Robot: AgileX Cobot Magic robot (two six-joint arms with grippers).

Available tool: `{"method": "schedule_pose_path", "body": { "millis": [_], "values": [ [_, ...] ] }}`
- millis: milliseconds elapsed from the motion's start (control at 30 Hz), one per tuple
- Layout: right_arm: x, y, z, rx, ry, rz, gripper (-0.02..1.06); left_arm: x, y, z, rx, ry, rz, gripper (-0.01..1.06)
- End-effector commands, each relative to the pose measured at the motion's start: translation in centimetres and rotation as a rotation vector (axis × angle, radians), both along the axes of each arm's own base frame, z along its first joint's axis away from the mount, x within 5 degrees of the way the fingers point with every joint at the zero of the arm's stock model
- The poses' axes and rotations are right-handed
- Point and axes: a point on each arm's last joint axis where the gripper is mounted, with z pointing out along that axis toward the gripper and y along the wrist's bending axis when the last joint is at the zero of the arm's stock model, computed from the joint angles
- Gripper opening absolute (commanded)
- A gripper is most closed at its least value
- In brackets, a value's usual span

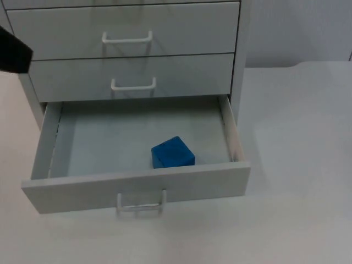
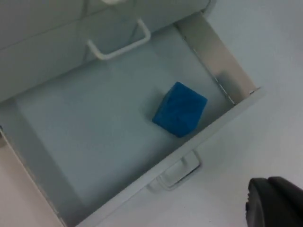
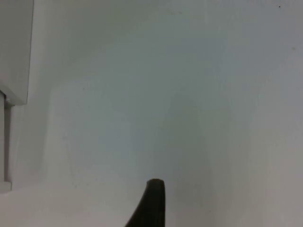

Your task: Open the drawer with the left hand, place the block into the drawer with the right hand, then close the drawer with the left hand.

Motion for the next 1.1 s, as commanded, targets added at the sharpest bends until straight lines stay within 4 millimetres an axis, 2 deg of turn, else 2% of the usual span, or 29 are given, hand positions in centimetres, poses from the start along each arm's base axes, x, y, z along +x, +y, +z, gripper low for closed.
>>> {"method": "schedule_pose_path", "body": {
  "millis": [0,33,133,200,367,400,567,600,767,800,933,967,1067],
  "values": [
    [-0.1,0.0,0.1,-0.005,-0.010,0.003,0.78,0.1,-1.7,-0.8,0.064,-0.010,-0.024,0.00],
    [-0.1,0.0,0.1,-0.005,-0.010,0.003,0.78,0.1,-1.7,-0.8,0.064,-0.010,-0.024,0.00],
    [-0.1,0.0,0.1,-0.005,-0.010,0.003,0.78,-0.1,-4.2,-2.1,0.209,-0.015,-0.063,0.00],
    [-0.1,0.0,0.1,-0.005,-0.010,0.003,0.78,-0.1,-4.8,-2.5,0.254,-0.021,-0.065,0.00],
    [-0.1,0.0,0.1,-0.005,-0.010,0.003,0.78,-0.6,-8.3,-4.5,0.459,-0.108,-0.128,0.00],
    [-0.1,0.0,0.1,-0.005,-0.010,0.003,0.78,-0.6,-8.3,-4.5,0.459,-0.108,-0.128,0.00],
    [-0.1,0.0,0.1,-0.008,-0.010,0.005,0.78,-1.2,-11.8,-7.3,0.614,-0.168,-0.266,0.00],
    [-0.1,0.0,0.1,-0.008,-0.010,0.005,0.78,-1.2,-11.8,-7.3,0.614,-0.168,-0.266,0.00],
    [-0.1,0.0,0.1,-0.008,-0.010,0.005,0.78,-0.8,-14.1,-11.0,0.749,-0.202,-0.316,0.00],
    [-0.1,0.0,0.1,-0.008,-0.010,0.005,0.78,-0.8,-14.1,-11.0,0.749,-0.202,-0.316,0.00],
    [-0.1,-0.1,0.0,-0.011,-0.006,0.005,0.78,0.0,-15.1,-13.5,0.814,-0.217,-0.352,0.00],
    [-0.1,-0.1,0.0,-0.011,-0.006,0.005,0.78,0.0,-15.1,-13.5,0.814,-0.217,-0.352,0.00],
    [-0.1,-0.1,-0.3,-0.010,-0.002,0.005,0.78,0.0,-15.8,-15.1,0.818,-0.206,-0.410,0.00]
  ]
}}
